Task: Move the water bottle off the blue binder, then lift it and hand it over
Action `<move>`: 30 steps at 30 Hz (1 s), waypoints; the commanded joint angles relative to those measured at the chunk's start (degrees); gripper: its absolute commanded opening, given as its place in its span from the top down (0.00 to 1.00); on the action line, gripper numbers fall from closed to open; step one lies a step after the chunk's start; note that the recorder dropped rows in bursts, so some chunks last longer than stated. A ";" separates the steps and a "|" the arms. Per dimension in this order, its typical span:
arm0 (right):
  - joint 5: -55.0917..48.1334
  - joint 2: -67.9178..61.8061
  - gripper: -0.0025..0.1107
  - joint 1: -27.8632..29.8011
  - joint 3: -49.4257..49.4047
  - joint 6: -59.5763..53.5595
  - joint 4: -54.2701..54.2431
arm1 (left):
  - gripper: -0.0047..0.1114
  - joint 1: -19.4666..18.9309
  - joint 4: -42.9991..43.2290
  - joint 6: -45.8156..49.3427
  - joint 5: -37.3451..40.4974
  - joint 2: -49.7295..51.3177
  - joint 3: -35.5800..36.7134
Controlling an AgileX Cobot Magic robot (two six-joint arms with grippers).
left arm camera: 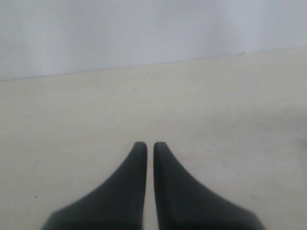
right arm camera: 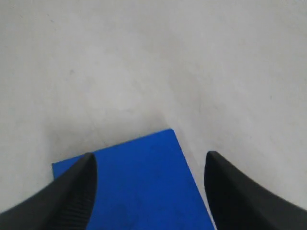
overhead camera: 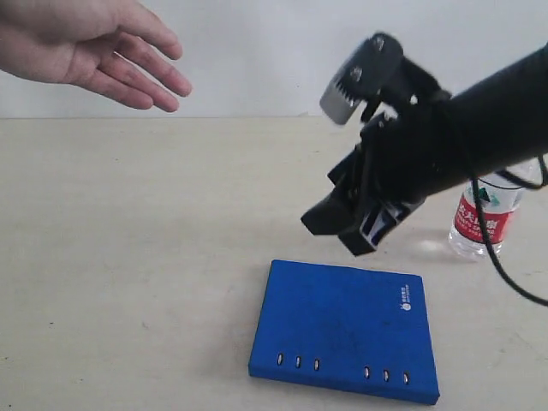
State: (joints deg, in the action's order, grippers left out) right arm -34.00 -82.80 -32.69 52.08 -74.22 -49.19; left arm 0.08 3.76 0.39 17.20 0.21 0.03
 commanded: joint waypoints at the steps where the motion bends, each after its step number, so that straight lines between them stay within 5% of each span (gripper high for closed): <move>1: 7.70 -2.90 0.47 -0.60 -4.18 1.46 -4.45 | 0.92 0.42 6.30 7.38 -1.93 -0.21 -0.03; 6: 2.06 -5.79 0.47 -0.60 -4.78 2.32 -12.56 | 0.92 0.42 0.02 -1.96 -26.63 -0.21 -0.03; 11: -0.35 -7.16 0.47 -0.47 -4.78 12.77 -4.07 | 0.92 0.42 -1.47 -9.84 -55.69 -0.21 -0.03; 15: 0.46 -8.53 0.47 -0.47 -4.78 23.19 6.25 | 0.92 0.42 -1.47 -9.09 -69.52 -0.21 -0.03; 21: -1.22 -9.19 0.47 -0.47 -4.78 25.99 7.49 | 0.92 0.42 -1.47 -2.34 -84.85 -0.21 -0.03; 25: -1.56 -9.19 0.47 -0.47 -4.78 26.84 7.61 | 0.92 0.42 -1.45 -9.30 -87.17 -0.21 -0.03; 28: -1.73 -9.19 0.47 -0.47 -4.78 27.27 7.61 | 0.92 0.42 -1.87 -25.64 -87.17 -0.21 -0.03; 30: -1.73 -9.19 0.47 -0.47 -4.78 27.27 7.61 | 0.92 0.42 3.38 -35.28 -70.74 -0.21 -0.03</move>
State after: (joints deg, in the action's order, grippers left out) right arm -35.23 -92.09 -33.12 47.31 -47.30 -42.01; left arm 0.08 3.01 -22.71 -67.05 -0.04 0.02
